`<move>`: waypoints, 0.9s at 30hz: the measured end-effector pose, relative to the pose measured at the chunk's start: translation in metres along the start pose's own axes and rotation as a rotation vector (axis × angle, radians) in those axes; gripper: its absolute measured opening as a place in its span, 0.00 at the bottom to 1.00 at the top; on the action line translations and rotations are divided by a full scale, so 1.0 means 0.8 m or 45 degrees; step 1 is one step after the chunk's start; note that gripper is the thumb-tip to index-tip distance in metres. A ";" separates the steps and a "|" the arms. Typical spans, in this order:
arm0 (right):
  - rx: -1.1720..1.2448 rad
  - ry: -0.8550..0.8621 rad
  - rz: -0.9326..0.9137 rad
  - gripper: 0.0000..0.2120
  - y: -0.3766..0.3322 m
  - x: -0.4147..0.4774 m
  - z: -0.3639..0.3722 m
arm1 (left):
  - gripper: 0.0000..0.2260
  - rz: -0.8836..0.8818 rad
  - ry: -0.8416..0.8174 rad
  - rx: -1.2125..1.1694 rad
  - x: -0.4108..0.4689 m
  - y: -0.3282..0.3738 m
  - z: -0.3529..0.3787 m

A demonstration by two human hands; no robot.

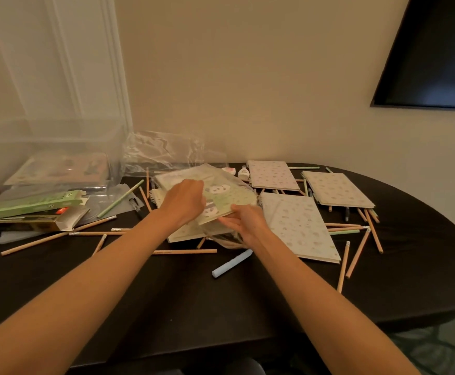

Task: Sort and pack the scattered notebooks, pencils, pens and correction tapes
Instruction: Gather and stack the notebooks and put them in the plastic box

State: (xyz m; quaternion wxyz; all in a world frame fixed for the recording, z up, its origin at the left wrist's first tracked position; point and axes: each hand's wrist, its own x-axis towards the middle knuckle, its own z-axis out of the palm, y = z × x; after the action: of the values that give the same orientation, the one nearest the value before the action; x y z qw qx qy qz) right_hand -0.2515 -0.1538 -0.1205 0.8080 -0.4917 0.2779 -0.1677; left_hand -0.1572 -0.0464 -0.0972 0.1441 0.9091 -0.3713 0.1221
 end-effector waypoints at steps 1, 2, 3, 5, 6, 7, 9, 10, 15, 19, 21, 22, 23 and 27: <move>0.007 0.000 -0.045 0.19 0.000 0.005 0.004 | 0.14 0.019 0.014 -0.041 0.009 0.005 0.002; 0.030 -0.004 -0.080 0.19 0.000 0.009 0.007 | 0.14 0.052 0.033 -0.091 0.017 0.009 0.005; 0.066 -0.008 -0.104 0.20 -0.001 0.014 0.011 | 0.13 0.087 0.056 -0.151 0.025 0.011 0.007; 0.134 -0.019 -0.141 0.21 -0.003 0.021 0.018 | 0.13 0.125 0.137 -0.331 0.035 0.013 0.011; 0.153 -0.023 -0.153 0.21 -0.005 0.024 0.022 | 0.14 0.123 0.188 -0.421 0.037 0.013 0.012; 0.170 -0.021 -0.160 0.20 -0.007 0.028 0.025 | 0.14 0.116 0.230 -0.480 0.039 0.014 0.012; 0.201 -0.010 -0.165 0.21 -0.009 0.038 0.034 | 0.14 0.102 0.258 -0.555 0.042 0.015 0.011; 0.203 -0.001 -0.176 0.21 -0.009 0.043 0.040 | 0.14 0.100 0.250 -0.592 0.045 0.014 0.011; 0.044 0.045 -0.312 0.23 -0.012 0.061 0.067 | 0.11 0.073 0.258 -0.703 0.054 0.007 0.006; 0.047 0.060 -0.327 0.22 0.000 0.069 0.075 | 0.11 0.037 0.272 -0.836 0.052 0.006 0.005; 0.019 0.095 -0.339 0.20 0.008 0.074 0.076 | 0.11 0.026 0.232 -0.913 0.052 0.002 0.008; -0.021 0.116 -0.351 0.19 0.010 0.075 0.075 | 0.11 0.027 0.212 -0.937 0.051 0.001 0.008; -0.059 0.127 -0.363 0.18 0.012 0.075 0.075 | 0.11 0.031 0.194 -0.956 0.051 -0.001 0.008; -0.036 0.091 -0.387 0.16 0.026 0.072 0.075 | 0.09 0.049 0.133 -1.026 0.048 -0.007 0.011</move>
State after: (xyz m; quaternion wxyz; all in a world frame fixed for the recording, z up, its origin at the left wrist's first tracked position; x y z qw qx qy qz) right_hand -0.1693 -0.1336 -0.1341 0.7559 -0.5331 0.2314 -0.3014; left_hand -0.1253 -0.0701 -0.0934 0.5051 0.7654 -0.3985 0.0155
